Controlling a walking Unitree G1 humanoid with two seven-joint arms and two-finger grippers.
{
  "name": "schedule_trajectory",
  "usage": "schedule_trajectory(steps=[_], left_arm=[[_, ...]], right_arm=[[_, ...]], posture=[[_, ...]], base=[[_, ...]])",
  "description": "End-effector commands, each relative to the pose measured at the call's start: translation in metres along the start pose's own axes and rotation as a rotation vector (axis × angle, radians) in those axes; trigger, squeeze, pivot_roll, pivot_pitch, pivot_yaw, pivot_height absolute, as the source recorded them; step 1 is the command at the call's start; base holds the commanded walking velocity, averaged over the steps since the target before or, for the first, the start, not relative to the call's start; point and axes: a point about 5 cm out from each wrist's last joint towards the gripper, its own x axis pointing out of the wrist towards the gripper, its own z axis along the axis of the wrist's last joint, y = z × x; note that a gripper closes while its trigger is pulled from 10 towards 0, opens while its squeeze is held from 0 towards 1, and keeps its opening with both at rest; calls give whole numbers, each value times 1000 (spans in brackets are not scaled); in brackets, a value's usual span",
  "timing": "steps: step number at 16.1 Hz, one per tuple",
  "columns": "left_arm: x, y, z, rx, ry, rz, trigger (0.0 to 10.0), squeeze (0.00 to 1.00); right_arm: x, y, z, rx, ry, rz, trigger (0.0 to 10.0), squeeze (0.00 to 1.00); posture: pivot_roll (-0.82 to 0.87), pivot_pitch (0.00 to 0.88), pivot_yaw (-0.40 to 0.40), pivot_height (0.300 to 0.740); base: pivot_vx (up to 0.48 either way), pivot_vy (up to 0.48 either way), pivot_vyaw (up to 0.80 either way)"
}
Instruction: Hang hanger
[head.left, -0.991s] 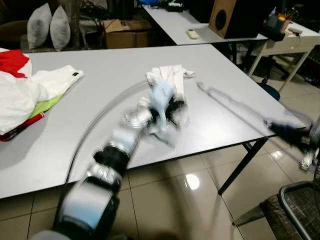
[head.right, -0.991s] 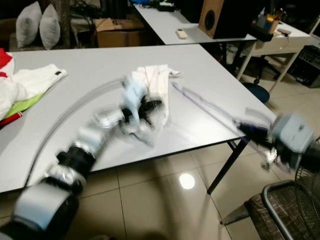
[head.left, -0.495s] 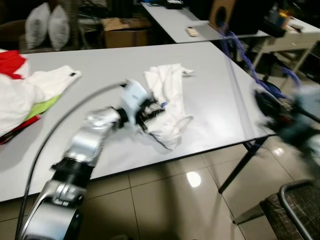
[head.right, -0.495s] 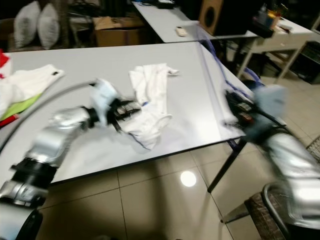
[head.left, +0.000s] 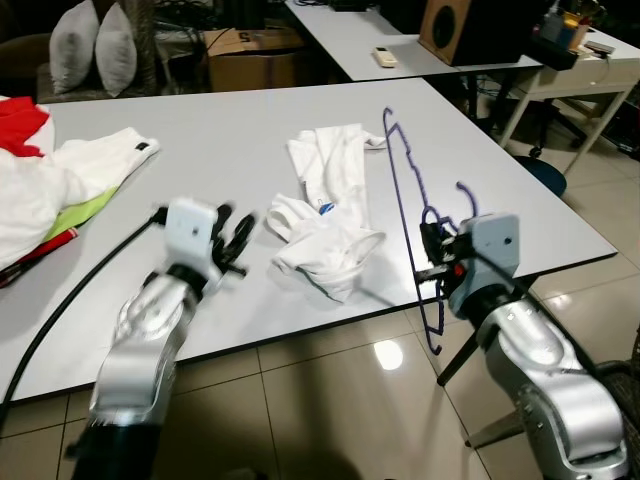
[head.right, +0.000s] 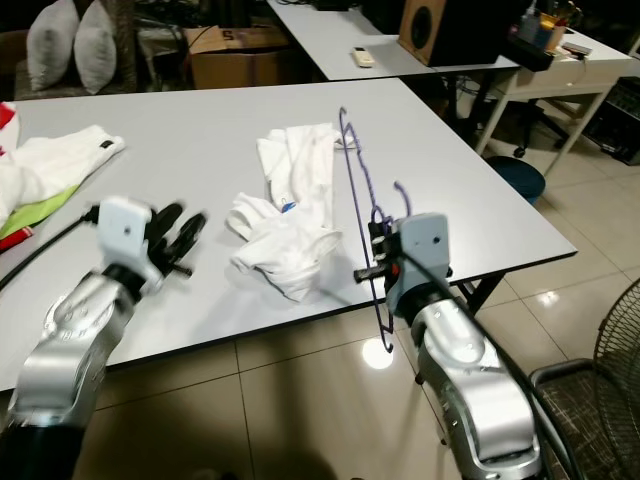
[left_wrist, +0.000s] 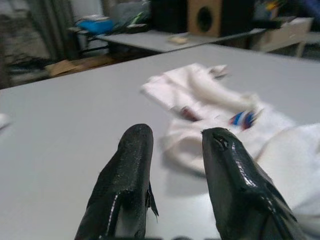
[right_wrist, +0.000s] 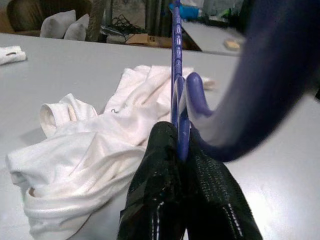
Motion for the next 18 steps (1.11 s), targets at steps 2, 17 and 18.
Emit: schedule_trajectory(steps=[2, 17, 18], left_arm=[[-1, -5, 9, 11, -19, 21, 10000, 0], [-1, -11, 3, -42, 6, 92, 10000, 0], [-1, -11, 3, -42, 6, 96, 10000, 0]], right_arm=[[2, -2, 4, -52, -60, -63, 10000, 0], [-1, 8, -3, -51, -81, 69, 10000, 0], [-2, 10, -1, -31, -99, 85, 10000, 0]], posture=[[-94, 1, -39, 740], [-110, 1, -50, 740], [-111, 1, -51, 740]], base=[[0, 332, 0], [0, 336, 0], [0, 337, 0]])
